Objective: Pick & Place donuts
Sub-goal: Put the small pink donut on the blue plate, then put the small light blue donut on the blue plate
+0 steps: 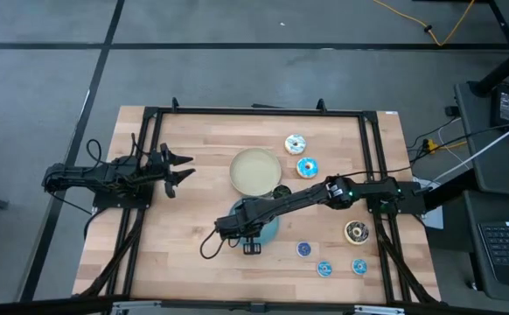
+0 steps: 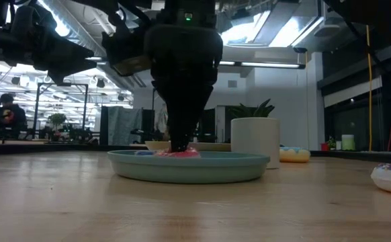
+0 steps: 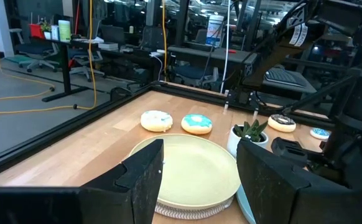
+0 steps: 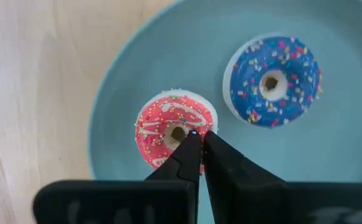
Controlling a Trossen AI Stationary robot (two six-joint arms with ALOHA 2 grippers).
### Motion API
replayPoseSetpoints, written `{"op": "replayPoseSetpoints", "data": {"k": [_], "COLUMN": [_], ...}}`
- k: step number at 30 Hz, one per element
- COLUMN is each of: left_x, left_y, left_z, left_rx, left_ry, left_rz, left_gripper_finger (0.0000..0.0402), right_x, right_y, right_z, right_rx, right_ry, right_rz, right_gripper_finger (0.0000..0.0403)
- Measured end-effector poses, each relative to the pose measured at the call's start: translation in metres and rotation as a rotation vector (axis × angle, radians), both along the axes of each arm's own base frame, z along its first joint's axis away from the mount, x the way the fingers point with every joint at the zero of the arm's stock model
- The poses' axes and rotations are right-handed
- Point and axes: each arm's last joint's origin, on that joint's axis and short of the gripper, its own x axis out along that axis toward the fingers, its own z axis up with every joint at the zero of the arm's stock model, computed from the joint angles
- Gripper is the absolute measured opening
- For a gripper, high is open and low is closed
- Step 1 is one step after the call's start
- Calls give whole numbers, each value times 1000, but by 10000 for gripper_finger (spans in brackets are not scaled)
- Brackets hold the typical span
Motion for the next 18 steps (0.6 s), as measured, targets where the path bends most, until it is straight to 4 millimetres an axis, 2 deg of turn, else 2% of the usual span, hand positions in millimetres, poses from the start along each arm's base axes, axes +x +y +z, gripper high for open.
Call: {"op": "replayPoseSetpoints", "data": {"k": [4,13,18], "left_x": [0,0,0], "left_y": [0,0,0], "left_z": [0,0,0], "left_rx": [0,0,0], "left_ry": [0,0,-1], "left_rz": [0,1,0], "left_gripper_finger": [196,196,196], "right_x": [0,0,0], "right_y": [0,0,0], "right_z": [0,0,0], "right_rx": [1,0,0], "right_ry": [-3,-4,-3], "right_rz": [10,11,10], "right_gripper_finger": [32,109,138]}}
